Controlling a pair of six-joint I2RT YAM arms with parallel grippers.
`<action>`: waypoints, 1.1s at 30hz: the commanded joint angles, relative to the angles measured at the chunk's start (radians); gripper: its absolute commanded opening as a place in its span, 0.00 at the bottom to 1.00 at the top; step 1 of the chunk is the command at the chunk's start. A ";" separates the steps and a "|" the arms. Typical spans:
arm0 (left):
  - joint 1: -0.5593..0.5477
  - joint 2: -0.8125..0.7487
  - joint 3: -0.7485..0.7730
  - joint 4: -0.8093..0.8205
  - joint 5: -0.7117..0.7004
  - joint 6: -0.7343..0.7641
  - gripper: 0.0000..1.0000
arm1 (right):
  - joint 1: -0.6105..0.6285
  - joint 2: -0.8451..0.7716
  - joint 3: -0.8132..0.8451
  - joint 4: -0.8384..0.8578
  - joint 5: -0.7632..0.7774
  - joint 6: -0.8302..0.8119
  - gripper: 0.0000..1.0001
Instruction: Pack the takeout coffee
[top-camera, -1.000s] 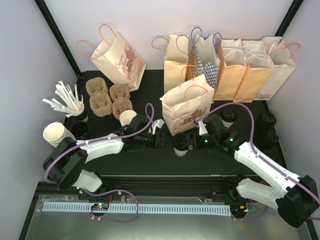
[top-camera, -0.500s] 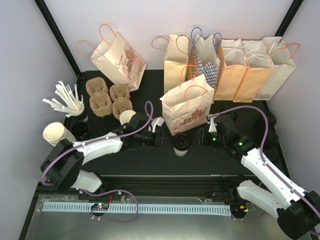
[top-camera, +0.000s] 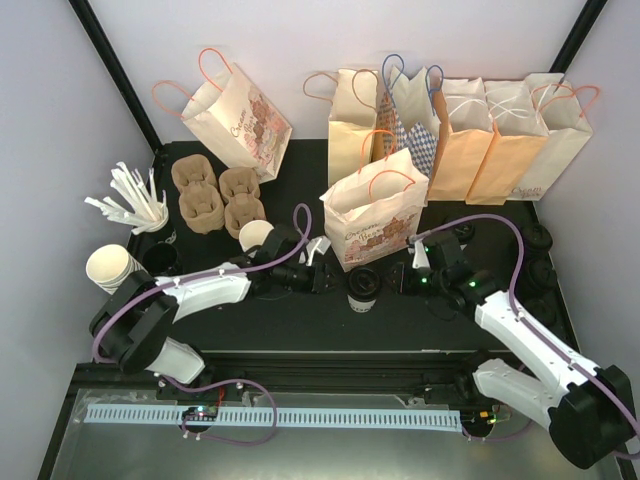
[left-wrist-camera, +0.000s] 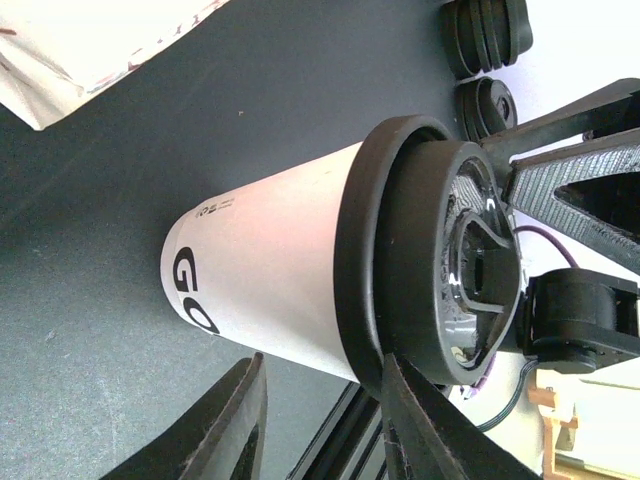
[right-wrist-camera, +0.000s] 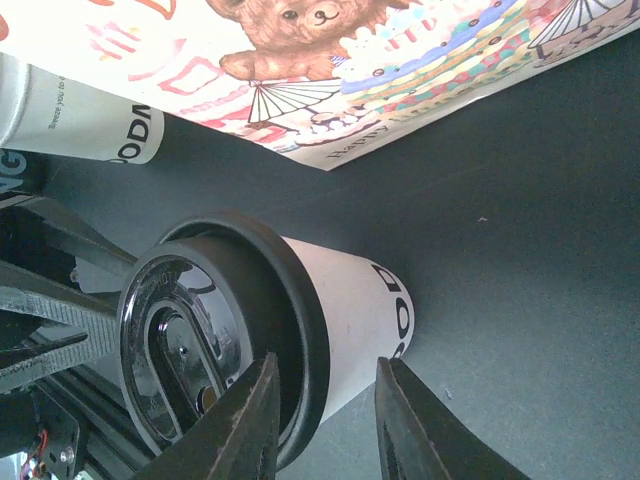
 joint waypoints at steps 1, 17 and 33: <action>-0.010 0.021 0.037 0.023 0.024 0.005 0.34 | -0.007 0.015 -0.005 0.032 -0.041 -0.020 0.30; -0.023 0.083 0.046 0.043 0.032 0.000 0.32 | -0.007 0.090 -0.059 0.031 -0.054 -0.049 0.20; -0.045 0.128 0.063 0.009 -0.012 0.019 0.32 | -0.007 0.097 -0.088 0.033 -0.079 -0.051 0.20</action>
